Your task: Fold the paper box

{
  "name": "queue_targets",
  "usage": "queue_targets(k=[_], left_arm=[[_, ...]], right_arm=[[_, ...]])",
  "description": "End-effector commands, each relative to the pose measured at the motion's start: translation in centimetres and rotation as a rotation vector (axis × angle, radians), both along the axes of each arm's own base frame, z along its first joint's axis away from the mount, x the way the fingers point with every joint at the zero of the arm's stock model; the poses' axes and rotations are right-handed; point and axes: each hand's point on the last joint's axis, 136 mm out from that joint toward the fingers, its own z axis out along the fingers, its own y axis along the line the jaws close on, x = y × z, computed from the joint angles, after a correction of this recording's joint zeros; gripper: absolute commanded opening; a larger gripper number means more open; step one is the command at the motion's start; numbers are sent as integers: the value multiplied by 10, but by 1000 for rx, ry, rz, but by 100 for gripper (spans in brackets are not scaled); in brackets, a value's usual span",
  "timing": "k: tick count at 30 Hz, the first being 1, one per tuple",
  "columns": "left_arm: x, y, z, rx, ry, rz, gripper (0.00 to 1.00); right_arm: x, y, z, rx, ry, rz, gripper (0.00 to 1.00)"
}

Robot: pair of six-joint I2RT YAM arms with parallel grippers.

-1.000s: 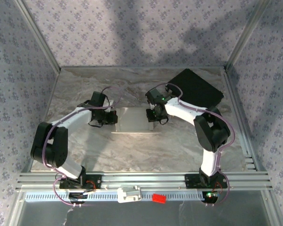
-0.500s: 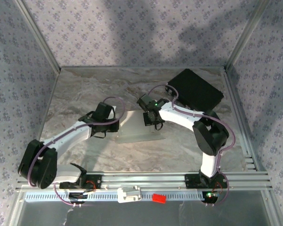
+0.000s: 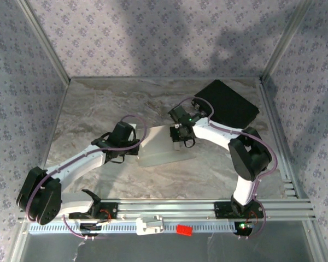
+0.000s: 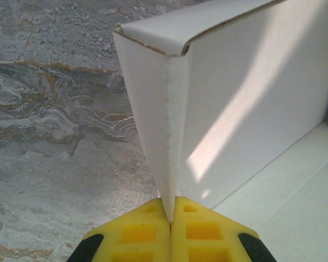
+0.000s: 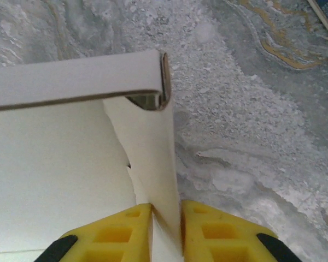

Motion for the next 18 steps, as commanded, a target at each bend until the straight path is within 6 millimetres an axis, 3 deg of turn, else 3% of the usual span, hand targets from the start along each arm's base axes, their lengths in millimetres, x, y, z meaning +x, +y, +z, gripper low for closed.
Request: queue_targets(k=[1,18], left_arm=[[-5,-10,8,-23,-16,-59,0],[-6,-13,2,-12,9,-89,0]], right_arm=[[9,11,10,91,-23,50,22],[19,18,8,255,40,125,32]])
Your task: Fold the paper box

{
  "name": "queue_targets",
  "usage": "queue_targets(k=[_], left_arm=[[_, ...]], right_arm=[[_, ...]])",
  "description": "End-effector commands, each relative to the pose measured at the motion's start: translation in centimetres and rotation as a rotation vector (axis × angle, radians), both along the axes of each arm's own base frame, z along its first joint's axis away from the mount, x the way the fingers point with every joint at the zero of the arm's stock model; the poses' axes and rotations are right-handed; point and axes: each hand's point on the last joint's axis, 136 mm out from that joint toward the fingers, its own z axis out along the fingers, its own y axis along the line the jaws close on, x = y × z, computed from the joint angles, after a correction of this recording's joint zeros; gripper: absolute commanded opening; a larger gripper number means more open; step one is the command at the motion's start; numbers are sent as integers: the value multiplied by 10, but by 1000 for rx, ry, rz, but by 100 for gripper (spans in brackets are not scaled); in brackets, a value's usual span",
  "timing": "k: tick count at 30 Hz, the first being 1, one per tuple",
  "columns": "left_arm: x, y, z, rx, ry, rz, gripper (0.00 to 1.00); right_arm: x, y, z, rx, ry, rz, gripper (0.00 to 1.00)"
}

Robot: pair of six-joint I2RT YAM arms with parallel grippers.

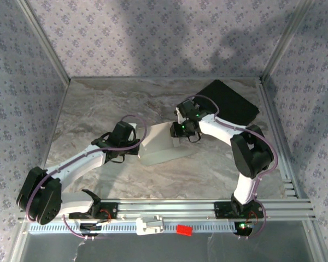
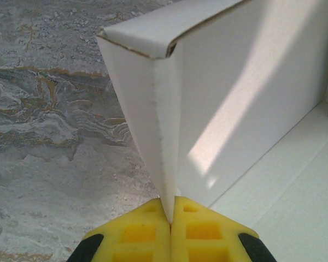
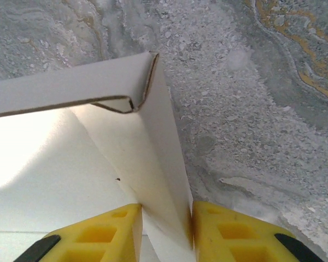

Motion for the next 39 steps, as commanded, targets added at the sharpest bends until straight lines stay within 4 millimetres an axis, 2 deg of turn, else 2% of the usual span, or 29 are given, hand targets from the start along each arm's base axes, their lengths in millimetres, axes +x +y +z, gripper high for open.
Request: queue_targets(k=[1,8,16,19,22,29,33,39], left_arm=[[-8,-13,1,-11,17,-88,0],[-3,-13,-2,1,22,-89,0],[0,-11,0,4,18,-81,0],[1,-10,0,8,19,-79,0],[2,-10,2,7,13,-75,0],[6,-12,7,0,3,-61,0],[8,-12,10,1,-5,-54,0],[8,-10,9,10,-7,-36,0]], right_arm=[[6,12,1,71,-5,58,33],[6,11,-10,63,19,76,39],[3,3,-12,40,16,58,30],[1,-1,-14,6,11,52,22],[1,-8,-17,-85,-7,27,13],[0,-31,-20,-420,-61,-97,5],[-4,-45,-11,-602,-96,-184,2],[-8,-57,1,-760,-136,-265,0]])
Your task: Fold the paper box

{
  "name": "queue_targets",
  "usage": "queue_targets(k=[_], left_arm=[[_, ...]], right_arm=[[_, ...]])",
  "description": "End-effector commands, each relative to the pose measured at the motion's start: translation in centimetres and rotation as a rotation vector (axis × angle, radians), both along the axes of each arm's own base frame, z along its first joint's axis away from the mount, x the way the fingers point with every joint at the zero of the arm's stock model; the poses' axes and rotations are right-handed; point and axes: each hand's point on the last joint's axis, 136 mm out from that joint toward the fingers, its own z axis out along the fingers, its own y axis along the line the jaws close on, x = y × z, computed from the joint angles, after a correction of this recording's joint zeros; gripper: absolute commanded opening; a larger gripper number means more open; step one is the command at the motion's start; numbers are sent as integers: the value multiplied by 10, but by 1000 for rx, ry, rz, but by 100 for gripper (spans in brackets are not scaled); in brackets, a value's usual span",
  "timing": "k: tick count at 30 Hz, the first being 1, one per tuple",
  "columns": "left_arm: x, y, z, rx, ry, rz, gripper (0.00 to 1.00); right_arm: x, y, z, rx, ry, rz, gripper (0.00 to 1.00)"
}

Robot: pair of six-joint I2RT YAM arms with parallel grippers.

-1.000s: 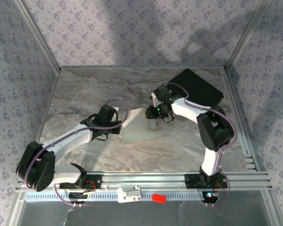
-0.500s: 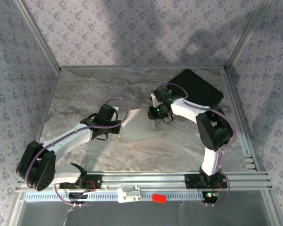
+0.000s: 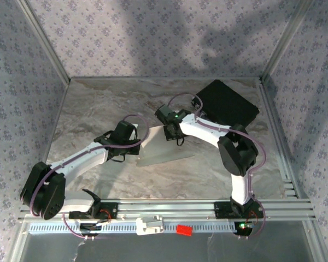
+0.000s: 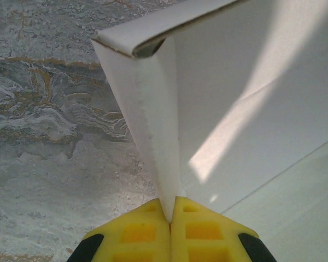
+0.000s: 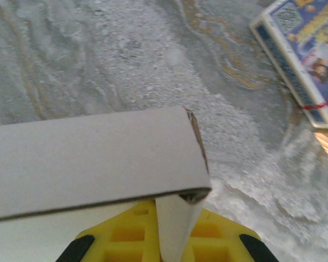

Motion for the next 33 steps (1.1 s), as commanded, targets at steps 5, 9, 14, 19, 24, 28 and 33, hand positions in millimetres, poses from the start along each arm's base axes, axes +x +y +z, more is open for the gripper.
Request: queue_targets(k=[5,9,14,19,24,28,33], left_arm=[[7,-12,20,-30,-53,-22,0],[9,-14,20,-36,-54,-22,0],[9,-15,19,-45,-54,-21,0],[9,-16,17,-45,-49,-24,0],[8,-14,16,-38,-48,-22,0],[7,-12,15,-35,-52,-16,0],[5,-10,12,-33,-47,-11,0]], right_arm=[[-1,-54,1,-387,-32,-103,0],[1,-50,-1,-428,-29,-83,0],[2,-42,-4,-477,-26,-41,0],[0,-34,-12,-317,30,-33,0],[5,-27,-8,-57,58,-29,18],[5,-21,-5,55,80,-7,24],[0,-25,-14,115,120,-21,30]])
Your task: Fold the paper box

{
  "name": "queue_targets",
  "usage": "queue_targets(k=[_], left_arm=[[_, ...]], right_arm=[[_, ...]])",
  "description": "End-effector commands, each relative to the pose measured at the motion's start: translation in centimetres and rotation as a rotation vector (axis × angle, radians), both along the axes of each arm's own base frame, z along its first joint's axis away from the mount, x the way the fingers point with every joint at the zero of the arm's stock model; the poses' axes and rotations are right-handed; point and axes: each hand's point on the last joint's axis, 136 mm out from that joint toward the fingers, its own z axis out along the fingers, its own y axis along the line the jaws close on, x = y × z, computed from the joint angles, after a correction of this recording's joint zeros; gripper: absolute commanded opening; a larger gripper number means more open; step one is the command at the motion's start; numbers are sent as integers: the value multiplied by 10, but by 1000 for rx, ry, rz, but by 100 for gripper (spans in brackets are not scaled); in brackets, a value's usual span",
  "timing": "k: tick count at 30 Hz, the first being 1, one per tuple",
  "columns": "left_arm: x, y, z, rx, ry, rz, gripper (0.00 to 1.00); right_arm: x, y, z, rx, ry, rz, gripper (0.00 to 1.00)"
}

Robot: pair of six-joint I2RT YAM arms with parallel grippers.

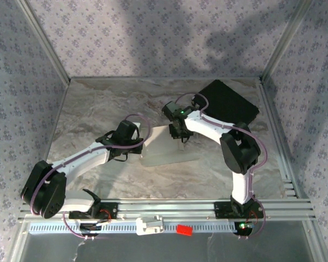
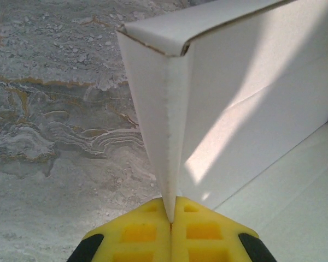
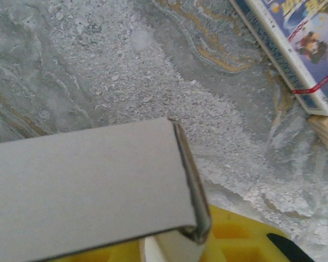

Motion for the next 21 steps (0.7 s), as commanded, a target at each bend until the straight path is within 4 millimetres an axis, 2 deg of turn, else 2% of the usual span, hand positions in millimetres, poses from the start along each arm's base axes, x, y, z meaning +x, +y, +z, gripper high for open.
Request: queue_targets(k=[1,8,11,14,16,19,21], left_arm=[[0,2,8,4,-18,-2,0],[0,2,8,8,-17,-8,0],[1,1,8,8,-17,-9,0],[2,0,9,6,-21,-7,0],[3,0,9,6,-21,-5,0],[4,-1,11,7,-22,-5,0],[4,-2,11,7,-22,-5,0]], right_arm=[[-4,-6,-2,37,17,5,31],[-4,-9,-13,63,44,4,30],[-7,-10,-20,57,59,4,17],[-9,-14,-26,17,67,-3,11],[-9,-23,-26,-64,54,-20,0],[-11,-52,-14,-305,15,-98,0],[-14,-61,-7,-412,-17,-144,0]])
